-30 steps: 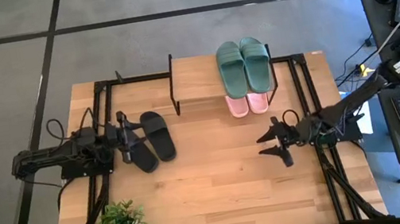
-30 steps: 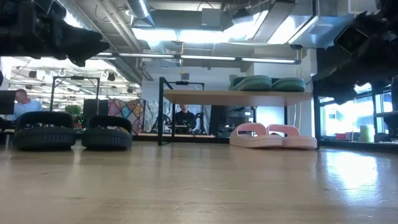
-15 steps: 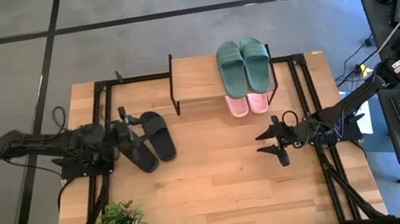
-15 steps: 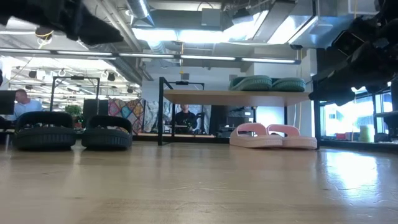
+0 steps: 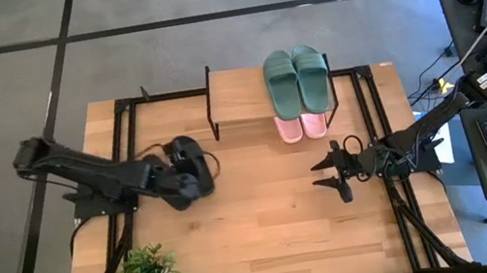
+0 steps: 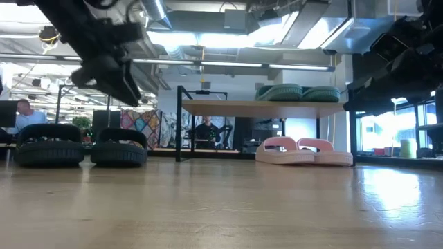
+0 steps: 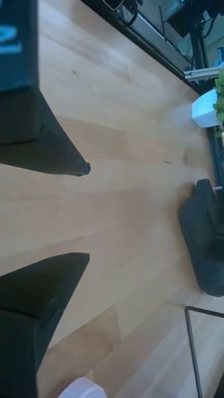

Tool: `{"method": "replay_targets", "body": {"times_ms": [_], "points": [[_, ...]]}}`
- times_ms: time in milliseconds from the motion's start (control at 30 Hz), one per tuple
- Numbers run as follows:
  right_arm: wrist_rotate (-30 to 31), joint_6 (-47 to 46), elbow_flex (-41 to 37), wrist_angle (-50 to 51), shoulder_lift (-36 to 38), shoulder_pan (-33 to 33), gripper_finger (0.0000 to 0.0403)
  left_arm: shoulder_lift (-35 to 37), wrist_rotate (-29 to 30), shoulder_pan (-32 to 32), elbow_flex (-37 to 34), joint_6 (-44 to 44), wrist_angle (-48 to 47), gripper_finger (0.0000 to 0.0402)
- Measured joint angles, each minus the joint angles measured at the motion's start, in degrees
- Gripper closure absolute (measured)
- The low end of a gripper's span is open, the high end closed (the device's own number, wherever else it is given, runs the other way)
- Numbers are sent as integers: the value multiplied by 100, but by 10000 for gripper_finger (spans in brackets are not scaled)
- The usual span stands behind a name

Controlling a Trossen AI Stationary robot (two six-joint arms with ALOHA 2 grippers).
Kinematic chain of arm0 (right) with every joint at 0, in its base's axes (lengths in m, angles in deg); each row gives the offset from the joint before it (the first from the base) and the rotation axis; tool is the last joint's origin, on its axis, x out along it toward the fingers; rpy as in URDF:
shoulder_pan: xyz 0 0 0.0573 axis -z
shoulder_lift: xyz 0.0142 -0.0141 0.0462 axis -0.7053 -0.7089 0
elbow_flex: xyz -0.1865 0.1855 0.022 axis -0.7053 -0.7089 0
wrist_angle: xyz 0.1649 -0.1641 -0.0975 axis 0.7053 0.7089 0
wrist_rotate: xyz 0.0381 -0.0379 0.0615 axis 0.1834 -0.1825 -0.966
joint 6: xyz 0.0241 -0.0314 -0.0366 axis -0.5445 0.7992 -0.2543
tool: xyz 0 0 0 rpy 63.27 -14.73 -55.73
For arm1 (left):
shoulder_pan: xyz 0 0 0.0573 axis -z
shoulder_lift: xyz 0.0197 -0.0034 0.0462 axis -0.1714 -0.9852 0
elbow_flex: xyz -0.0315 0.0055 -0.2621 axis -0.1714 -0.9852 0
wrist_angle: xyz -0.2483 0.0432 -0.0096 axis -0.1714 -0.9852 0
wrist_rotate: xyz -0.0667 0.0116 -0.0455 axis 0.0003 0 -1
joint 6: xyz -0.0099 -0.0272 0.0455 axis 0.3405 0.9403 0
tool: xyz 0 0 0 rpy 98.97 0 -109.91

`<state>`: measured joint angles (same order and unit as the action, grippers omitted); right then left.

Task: Pick and place slides into the shelf
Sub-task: Put the right black slide under the shelf

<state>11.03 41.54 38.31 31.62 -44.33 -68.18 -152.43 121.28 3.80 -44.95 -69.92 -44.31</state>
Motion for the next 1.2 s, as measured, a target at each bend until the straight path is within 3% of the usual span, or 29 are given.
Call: {"method": "replay_targets", "body": {"times_ms": [133,367,500,733,1200], "points": [[-1,9,0,30,0,0,188,-687,-65,-65,238,321,-222,198],[-1,-3,-115,94,2,1,188,-1424,-129,-471,629,1370,-1849,198],[155,-8,-136,122,0,2,188,-1568,28,-610,642,1380,-1856,198],[244,-2,-136,168,0,2,188,-1841,-183,-858,642,1380,-1762,198],[246,-7,-138,217,0,4,188,-2411,567,-981,642,1079,-1323,215]]}}
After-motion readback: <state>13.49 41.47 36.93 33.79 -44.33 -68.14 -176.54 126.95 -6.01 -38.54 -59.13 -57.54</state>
